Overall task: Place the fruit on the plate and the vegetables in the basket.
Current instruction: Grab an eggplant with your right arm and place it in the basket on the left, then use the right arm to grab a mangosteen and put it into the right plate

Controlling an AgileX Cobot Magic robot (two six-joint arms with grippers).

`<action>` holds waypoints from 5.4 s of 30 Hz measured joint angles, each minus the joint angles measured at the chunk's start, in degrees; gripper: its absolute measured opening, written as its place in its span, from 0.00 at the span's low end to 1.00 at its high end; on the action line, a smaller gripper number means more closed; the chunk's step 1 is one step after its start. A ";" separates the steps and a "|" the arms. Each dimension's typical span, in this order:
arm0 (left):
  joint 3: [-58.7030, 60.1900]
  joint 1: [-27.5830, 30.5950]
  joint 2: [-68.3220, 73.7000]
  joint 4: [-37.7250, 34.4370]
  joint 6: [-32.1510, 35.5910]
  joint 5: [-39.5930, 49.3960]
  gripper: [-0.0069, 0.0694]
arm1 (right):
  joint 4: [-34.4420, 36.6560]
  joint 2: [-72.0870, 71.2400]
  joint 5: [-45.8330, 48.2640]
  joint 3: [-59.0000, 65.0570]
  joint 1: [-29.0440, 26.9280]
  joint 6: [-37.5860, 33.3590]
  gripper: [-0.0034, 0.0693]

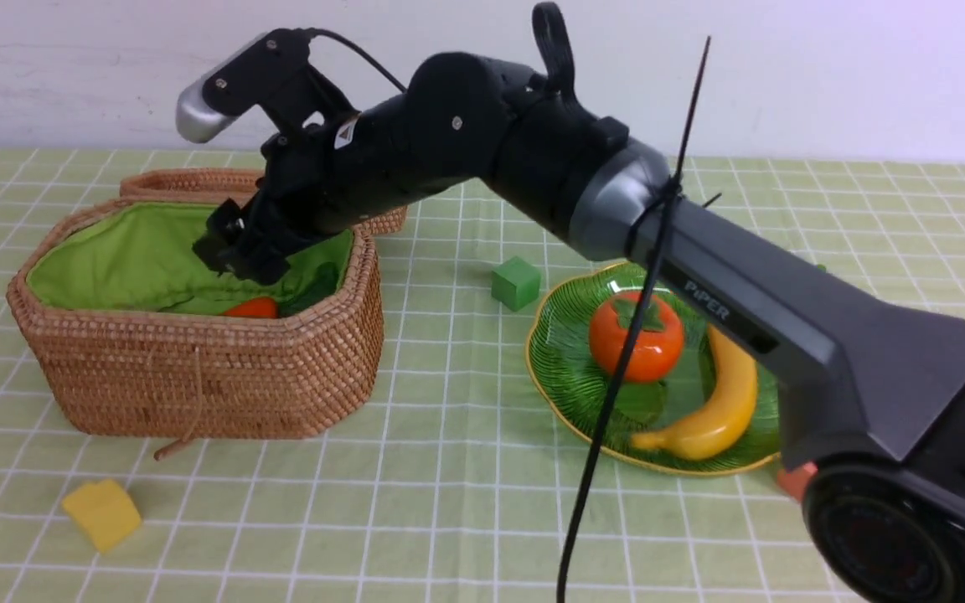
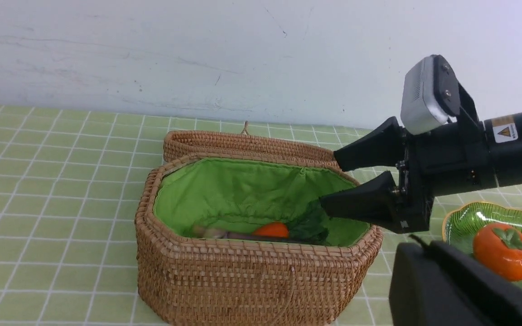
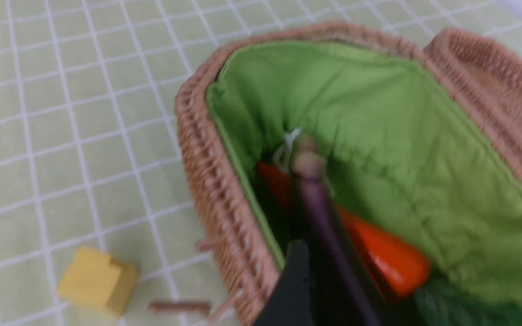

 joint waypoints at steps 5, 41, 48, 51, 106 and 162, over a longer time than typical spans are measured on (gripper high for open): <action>0.00 0.00 0.00 -7.94 7.48 -2.89 0.07 | -10.26 -8.87 16.83 -0.18 0.00 13.89 0.65; 0.00 0.00 0.00 -61.51 58.08 -6.76 0.08 | -25.65 -47.68 15.19 67.75 -46.75 39.04 0.21; 0.00 0.00 0.00 -61.51 58.13 -6.56 0.08 | -14.84 -39.12 6.46 68.34 -53.41 36.06 0.80; 0.00 0.00 0.00 -61.51 58.13 -6.51 0.08 | -13.27 -35.51 1.24 68.34 -53.41 35.56 0.95; 0.00 0.00 0.00 -43.40 45.53 -2.43 0.08 | -7.34 -45.57 7.73 56.49 -25.04 32.81 0.82; 0.00 0.00 0.00 -17.75 19.78 -2.47 0.08 | -28.15 -13.06 26.12 6.59 -12.92 34.96 0.82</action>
